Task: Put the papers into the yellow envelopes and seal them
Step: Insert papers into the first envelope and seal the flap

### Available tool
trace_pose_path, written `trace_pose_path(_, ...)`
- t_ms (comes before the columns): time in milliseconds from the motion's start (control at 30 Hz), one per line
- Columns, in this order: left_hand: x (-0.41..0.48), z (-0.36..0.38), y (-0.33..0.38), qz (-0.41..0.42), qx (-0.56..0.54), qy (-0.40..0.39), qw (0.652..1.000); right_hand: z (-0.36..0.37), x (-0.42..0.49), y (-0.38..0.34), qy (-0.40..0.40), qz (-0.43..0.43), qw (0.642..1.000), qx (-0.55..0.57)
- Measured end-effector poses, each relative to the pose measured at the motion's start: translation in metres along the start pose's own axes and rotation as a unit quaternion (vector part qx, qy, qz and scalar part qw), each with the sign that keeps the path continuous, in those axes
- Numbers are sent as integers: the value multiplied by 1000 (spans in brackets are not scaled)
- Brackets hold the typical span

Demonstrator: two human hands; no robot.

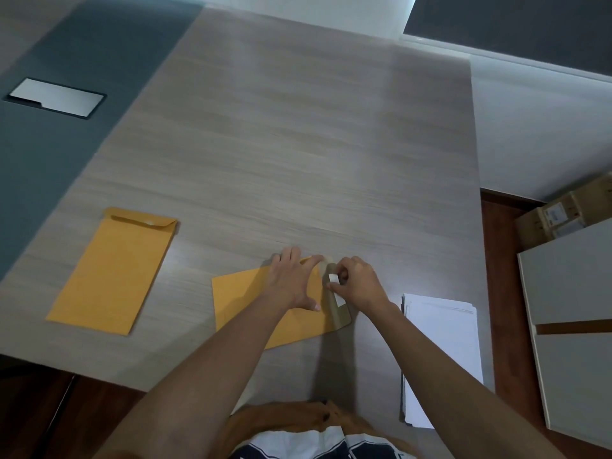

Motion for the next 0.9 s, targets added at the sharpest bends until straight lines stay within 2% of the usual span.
trace_pose_path(200, 1, 0, -1, 2, -9, 1, 1000, 1, 0, 1, -10, 47, 993, 108)
trace_pose_path(367, 0, 2, -4, -3, -20, -2, 1000, -10, 1, 2, 58, 97, 966, 232)
trace_pose_path(433, -1, 2, -6, -27, -29, -16, 999, -19, 3, 5, 106, 148, 931, 316)
trace_pose_path(567, -5, 8, -11, -109, -106, -30, 988, -35, 13, 11, 191, 219, 824, 486)
trace_pose_path(733, -16, 11, -19, -152, -229, -39, 961, -55, 34, 21, 268, 251, 750, 550)
trace_pose_path(833, -27, 12, -24, -171, -251, -57, 951, -57, 40, 27, 261, 257, 741, 563)
trace_pose_path(867, -30, 14, -24, -182, -250, -60, 949, -55, 40, 31, 255, 258, 766, 530)
trace_pose_path(900, -34, 15, -24, -194, -246, -60, 948, -53, 38, 33, 254, 261, 808, 463)
Point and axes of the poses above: each hand's wrist, its own x-axis towards the middle knuckle, its own z-axis out of the palm, y = z × x, the point moved 2 cm from there along x, towards the middle knuckle, and after that the axes turned 11 degrees about x, right-handed, at the moved point
